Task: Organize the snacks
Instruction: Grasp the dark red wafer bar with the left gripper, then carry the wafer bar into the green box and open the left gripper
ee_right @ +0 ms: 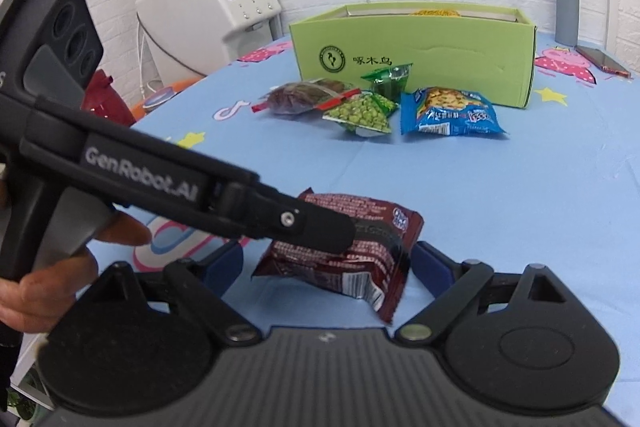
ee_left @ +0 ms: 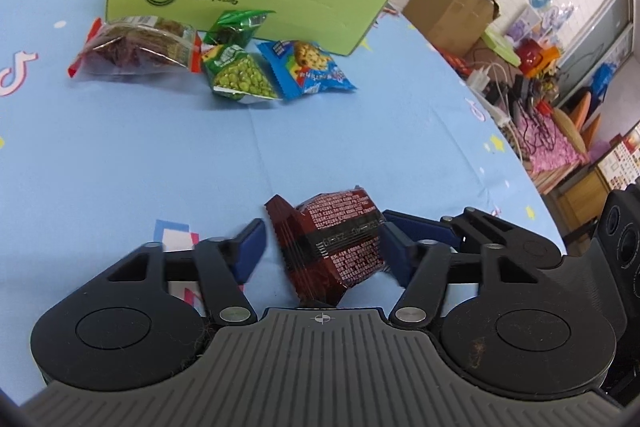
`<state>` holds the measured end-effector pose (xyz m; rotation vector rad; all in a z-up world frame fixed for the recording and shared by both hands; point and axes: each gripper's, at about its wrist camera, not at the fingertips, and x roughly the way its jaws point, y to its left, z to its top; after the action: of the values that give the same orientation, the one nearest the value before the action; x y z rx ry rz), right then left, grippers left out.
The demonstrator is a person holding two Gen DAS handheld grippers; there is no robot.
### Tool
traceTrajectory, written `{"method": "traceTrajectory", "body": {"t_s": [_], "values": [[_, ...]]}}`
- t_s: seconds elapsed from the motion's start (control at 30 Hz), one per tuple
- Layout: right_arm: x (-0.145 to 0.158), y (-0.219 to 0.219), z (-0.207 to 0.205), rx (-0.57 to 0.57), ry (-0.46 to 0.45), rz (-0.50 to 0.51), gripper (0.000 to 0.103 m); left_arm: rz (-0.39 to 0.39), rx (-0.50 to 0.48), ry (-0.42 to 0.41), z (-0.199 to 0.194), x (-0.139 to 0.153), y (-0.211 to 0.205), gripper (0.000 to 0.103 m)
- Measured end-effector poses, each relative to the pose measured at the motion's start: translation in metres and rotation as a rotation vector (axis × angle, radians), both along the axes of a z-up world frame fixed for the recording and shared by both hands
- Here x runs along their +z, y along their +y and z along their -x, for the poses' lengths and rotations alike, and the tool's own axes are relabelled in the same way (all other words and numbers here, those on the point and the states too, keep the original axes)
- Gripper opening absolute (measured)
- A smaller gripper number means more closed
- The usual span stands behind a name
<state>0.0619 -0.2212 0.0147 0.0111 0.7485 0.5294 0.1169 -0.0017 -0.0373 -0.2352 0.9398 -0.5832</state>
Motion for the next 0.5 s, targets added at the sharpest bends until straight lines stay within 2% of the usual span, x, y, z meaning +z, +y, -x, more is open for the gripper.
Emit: {"method": "traceTrajectory", "body": {"t_s": [0.03,0.07,0.1,0.2,0.27,0.37,0.5], "values": [[0.000,0.001,0.000,0.000,-0.002,-0.005,0.092,0.003,-0.006,0.002,0.000,-0.001,0.000,0.038],[-0.001,0.002,0.000,0.002,-0.004,-0.003,0.092,0.012,-0.014,0.010,-0.001,-0.002,-0.001,0.030],[-0.001,0.003,0.000,0.007,-0.008,0.002,0.092,0.026,-0.018,0.020,-0.002,-0.003,0.000,0.027],[-0.001,0.004,0.002,0.009,-0.016,0.007,0.088,0.042,-0.013,0.023,0.000,-0.003,0.001,0.023],[0.000,0.003,0.004,0.006,-0.018,0.010,0.081,0.047,-0.007,0.027,0.001,-0.002,0.001,0.022],[0.005,0.003,0.005,0.009,-0.022,0.000,0.079,0.050,-0.007,0.015,0.002,0.006,0.000,0.017],[0.017,0.003,0.002,0.006,-0.058,-0.012,0.079,0.049,-0.005,-0.034,-0.004,0.025,0.000,0.017]]}}
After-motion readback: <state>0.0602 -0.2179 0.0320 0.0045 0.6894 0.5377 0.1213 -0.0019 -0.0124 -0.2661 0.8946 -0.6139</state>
